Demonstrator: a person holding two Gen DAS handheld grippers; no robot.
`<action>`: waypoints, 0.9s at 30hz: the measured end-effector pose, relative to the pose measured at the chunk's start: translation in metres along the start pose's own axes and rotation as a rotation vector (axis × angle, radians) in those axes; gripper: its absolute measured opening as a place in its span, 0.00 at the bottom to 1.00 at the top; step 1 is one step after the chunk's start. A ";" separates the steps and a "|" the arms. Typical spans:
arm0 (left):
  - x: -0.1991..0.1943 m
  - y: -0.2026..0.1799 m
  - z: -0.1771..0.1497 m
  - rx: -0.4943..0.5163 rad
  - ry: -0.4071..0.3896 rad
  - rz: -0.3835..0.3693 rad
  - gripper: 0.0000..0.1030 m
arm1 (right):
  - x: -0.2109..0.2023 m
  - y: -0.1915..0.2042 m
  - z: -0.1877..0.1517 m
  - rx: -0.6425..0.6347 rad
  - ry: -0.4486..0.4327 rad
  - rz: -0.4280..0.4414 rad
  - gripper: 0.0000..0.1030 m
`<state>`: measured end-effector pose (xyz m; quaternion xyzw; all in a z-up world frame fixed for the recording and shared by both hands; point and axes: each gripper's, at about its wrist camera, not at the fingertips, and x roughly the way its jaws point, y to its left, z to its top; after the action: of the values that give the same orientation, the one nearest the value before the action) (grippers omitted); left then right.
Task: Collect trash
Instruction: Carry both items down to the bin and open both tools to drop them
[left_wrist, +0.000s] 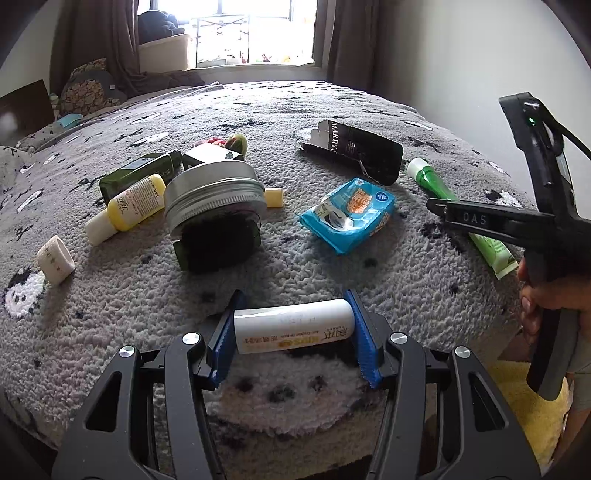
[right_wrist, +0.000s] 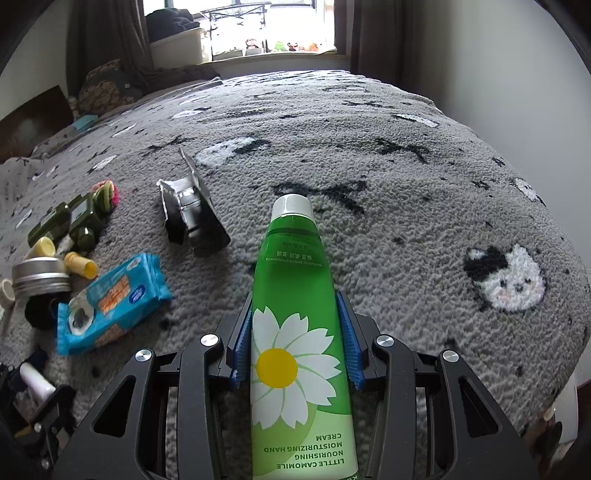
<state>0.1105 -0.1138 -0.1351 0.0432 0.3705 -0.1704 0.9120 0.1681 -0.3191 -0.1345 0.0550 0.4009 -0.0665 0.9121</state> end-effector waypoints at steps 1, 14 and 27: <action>-0.002 0.000 -0.002 0.001 -0.001 0.002 0.50 | -0.006 0.001 -0.005 -0.004 -0.004 0.003 0.41; -0.062 0.007 -0.054 0.009 -0.032 0.030 0.50 | -0.096 0.015 -0.093 -0.060 -0.087 0.085 0.40; -0.080 0.030 -0.118 -0.027 0.062 0.070 0.50 | -0.108 0.064 -0.164 -0.161 0.015 0.192 0.40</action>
<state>-0.0104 -0.0388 -0.1668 0.0492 0.3992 -0.1320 0.9060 -0.0127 -0.2223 -0.1623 0.0204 0.4048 0.0538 0.9126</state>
